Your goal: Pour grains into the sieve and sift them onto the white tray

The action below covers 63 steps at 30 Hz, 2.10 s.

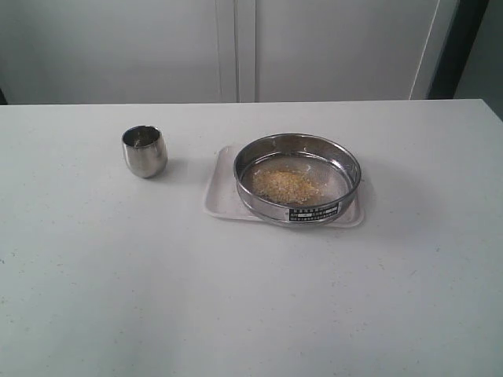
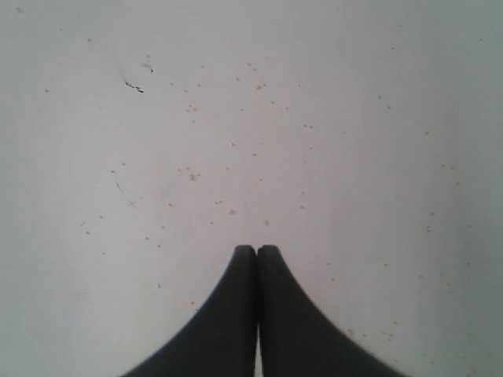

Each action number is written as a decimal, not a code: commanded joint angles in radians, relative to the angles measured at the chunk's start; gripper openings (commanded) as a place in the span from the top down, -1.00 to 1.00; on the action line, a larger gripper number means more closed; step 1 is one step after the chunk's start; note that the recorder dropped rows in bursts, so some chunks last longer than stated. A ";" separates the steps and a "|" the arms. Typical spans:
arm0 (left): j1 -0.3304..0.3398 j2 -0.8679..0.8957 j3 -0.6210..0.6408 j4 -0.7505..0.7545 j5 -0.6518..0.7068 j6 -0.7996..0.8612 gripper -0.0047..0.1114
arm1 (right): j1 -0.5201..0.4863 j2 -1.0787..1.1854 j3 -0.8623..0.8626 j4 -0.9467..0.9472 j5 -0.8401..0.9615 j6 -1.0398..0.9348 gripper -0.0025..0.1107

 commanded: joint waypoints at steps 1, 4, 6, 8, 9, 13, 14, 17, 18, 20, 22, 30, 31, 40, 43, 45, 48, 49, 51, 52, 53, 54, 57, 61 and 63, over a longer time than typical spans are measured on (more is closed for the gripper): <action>0.002 -0.008 0.004 -0.011 0.006 0.002 0.92 | 0.003 -0.005 0.006 0.003 -0.014 -0.002 0.96; 0.002 -0.008 0.004 -0.011 0.006 0.002 0.92 | 0.003 -0.005 0.006 0.003 -0.014 -0.002 0.96; 0.002 -0.008 0.004 -0.011 0.006 0.002 0.92 | 0.003 -0.005 0.006 0.003 -0.014 -0.002 0.96; 0.002 -0.008 0.004 -0.011 0.006 0.002 0.92 | 0.003 -0.005 0.006 0.003 -0.014 -0.002 0.96; 0.002 -0.008 0.004 -0.011 0.006 0.002 0.92 | 0.003 -0.005 0.006 0.003 -0.014 -0.002 0.96; 0.002 -0.008 0.004 -0.011 0.006 0.002 0.92 | 0.003 -0.005 0.006 0.003 -0.014 -0.002 0.96; 0.002 -0.008 0.004 -0.011 0.006 0.002 0.92 | 0.003 -0.005 0.006 0.003 -0.014 -0.002 0.96; 0.002 -0.008 0.004 -0.011 0.006 0.002 0.92 | 0.003 -0.005 0.006 0.003 -0.014 -0.002 0.96; 0.002 -0.008 0.004 -0.011 0.006 0.002 0.92 | 0.003 -0.005 0.006 0.003 -0.014 -0.002 0.96; 0.002 -0.008 0.004 -0.011 0.006 0.002 0.92 | 0.003 -0.005 0.006 0.003 -0.014 -0.002 0.96; 0.002 -0.008 0.004 -0.011 0.006 0.002 0.92 | 0.003 -0.005 0.006 0.003 -0.014 -0.002 0.96; 0.002 -0.008 0.004 -0.011 0.006 0.002 0.92 | 0.003 -0.005 0.006 0.003 -0.014 -0.002 0.96; 0.002 -0.008 0.004 -0.011 0.006 0.002 0.92 | 0.003 -0.005 0.006 0.003 -0.014 -0.002 0.96; 0.002 -0.008 0.004 -0.011 0.006 0.002 0.92 | 0.003 -0.005 0.006 0.003 -0.014 -0.002 0.96; 0.002 -0.008 0.004 -0.011 0.006 0.002 0.92 | 0.003 -0.005 0.006 0.003 -0.014 -0.002 0.96; 0.002 -0.008 0.004 -0.011 0.006 0.002 0.92 | 0.003 -0.005 0.006 0.003 -0.014 -0.002 0.96; 0.002 -0.008 0.004 -0.011 0.006 0.002 0.92 | 0.003 -0.005 0.006 0.003 -0.014 -0.002 0.96; 0.002 -0.008 0.004 -0.011 0.006 0.002 0.92 | 0.003 -0.005 0.006 0.003 -0.014 -0.002 0.96; 0.002 -0.008 0.004 -0.011 0.006 0.002 0.92 | 0.003 -0.005 0.006 0.003 -0.014 -0.002 0.96; 0.002 -0.008 0.004 -0.011 0.006 0.002 0.92 | 0.003 -0.005 0.006 0.003 -0.014 -0.002 0.96; 0.002 -0.008 0.004 -0.011 0.006 0.002 0.92 | 0.003 -0.005 0.006 0.003 -0.014 -0.002 0.96; 0.002 -0.008 0.004 -0.011 0.006 0.002 0.92 | 0.003 -0.005 0.006 0.001 -0.014 -0.002 0.96; 0.002 -0.008 0.004 -0.011 0.006 0.002 0.92 | 0.003 -0.005 0.006 -0.002 -0.074 -0.002 0.96; 0.002 -0.008 0.004 -0.011 0.006 0.002 0.92 | 0.003 -0.005 0.006 -0.002 -0.247 -0.002 0.96; 0.002 -0.008 0.004 -0.011 0.006 0.002 0.92 | 0.003 -0.005 0.006 -0.002 -0.352 -0.002 0.96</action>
